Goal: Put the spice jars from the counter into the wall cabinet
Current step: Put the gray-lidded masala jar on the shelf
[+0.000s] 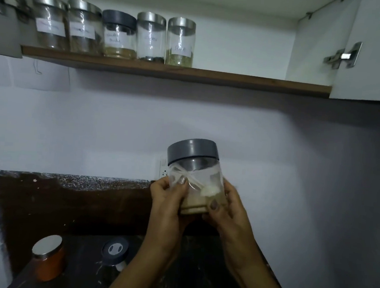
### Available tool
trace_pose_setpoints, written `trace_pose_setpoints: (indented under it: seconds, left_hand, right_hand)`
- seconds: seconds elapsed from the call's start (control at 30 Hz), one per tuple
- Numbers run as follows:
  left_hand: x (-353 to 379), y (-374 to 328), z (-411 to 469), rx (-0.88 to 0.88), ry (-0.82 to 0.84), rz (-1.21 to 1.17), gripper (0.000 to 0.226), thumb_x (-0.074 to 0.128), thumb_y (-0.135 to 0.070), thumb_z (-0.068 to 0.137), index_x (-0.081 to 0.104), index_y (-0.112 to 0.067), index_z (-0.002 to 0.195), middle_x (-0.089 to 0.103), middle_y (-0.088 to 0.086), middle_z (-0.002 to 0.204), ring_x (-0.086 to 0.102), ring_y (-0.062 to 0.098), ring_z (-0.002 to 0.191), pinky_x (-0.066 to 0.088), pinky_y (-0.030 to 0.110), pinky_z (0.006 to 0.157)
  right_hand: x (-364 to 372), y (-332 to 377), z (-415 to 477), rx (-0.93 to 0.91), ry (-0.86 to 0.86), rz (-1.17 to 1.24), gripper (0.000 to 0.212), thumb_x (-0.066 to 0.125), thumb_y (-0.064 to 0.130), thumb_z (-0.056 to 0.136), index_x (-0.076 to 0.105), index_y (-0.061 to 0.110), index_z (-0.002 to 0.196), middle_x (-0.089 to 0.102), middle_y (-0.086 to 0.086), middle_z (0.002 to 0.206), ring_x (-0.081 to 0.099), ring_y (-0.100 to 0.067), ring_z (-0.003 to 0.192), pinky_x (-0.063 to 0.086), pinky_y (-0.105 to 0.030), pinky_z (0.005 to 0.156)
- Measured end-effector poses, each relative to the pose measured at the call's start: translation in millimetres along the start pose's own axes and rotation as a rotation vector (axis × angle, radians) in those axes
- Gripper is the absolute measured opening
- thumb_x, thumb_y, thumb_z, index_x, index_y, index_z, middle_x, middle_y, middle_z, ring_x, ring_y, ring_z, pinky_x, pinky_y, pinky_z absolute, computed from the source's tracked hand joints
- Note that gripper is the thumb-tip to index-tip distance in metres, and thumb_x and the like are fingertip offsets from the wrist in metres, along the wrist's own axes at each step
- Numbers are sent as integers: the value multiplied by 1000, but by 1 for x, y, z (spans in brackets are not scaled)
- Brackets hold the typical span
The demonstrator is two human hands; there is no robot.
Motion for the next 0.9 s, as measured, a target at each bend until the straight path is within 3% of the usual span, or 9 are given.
trace_pose_setpoints:
  seconds: [0.13,0.27,0.37,0.47,0.57,0.63,0.7,0.83,0.9]
  left_hand:
    - [-2,-6,-5,55,-51,152,33,52,-43,78,49,-16,98,62,10,97,63,22,87,52,40,76]
    - [-1,-22,-11,197,-60,408,24,39,-45,87,55,-28,94,63,-3,94,64,3,81,52,18,67]
    - [2,-28,-15,217,-71,397,11,42,-30,93,50,-30,101,62,-4,98,65,-2,79,50,11,58]
    - [9,-30,-18,193,-30,365,13,45,-29,91,50,-32,103,65,-3,103,67,6,89,54,20,68]
    - [11,-34,-18,220,-29,371,24,45,-37,87,52,-31,109,65,-2,108,64,12,99,53,29,82]
    - [13,-37,-19,268,-36,377,33,46,-43,81,53,-26,109,66,-3,106,65,10,97,54,26,76]
    - [18,-42,-21,348,-59,399,28,48,-41,80,53,-23,102,67,-2,100,66,8,92,54,22,70]
    - [26,-52,-22,507,-108,516,17,46,-34,85,54,-25,96,66,-4,99,65,7,92,55,23,72]
    - [31,-56,-16,514,-63,512,21,46,-33,85,56,-24,101,66,-7,102,64,3,95,55,21,74]
  right_hand:
    - [12,5,-6,-57,-36,-60,81,79,47,54,46,34,126,66,15,110,63,-7,104,53,-18,76]
    - [17,19,-10,-141,-68,-175,94,79,51,52,30,46,132,52,32,119,53,11,108,51,-11,78]
    - [22,24,-13,-123,-81,-247,110,73,54,45,12,52,137,34,36,125,45,18,106,46,-2,73]
    - [24,28,-16,-133,-84,-281,93,64,55,57,6,59,130,30,30,130,42,19,107,46,-2,73]
    - [22,33,-18,-123,-54,-201,74,53,54,69,13,58,131,32,26,137,43,15,114,46,-6,83]
    - [17,35,-17,-118,-73,-137,71,52,43,73,23,45,138,41,23,136,48,7,117,48,-10,86]
    - [13,38,-16,-129,-110,-139,71,53,40,72,29,38,139,45,26,130,51,4,114,48,-8,82]
    - [11,51,-11,-177,-189,-238,53,58,45,66,38,51,114,45,34,118,51,5,107,48,-5,76]
    - [8,58,-5,-204,-220,-295,49,59,48,62,40,51,107,47,27,119,53,1,105,49,-7,72]
Point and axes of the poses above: each hand's wrist, its own z-axis towards the middle knuckle, its own x-axis out of the palm, y = z × x, the point moved 5 cm from there along z, towards the middle knuckle
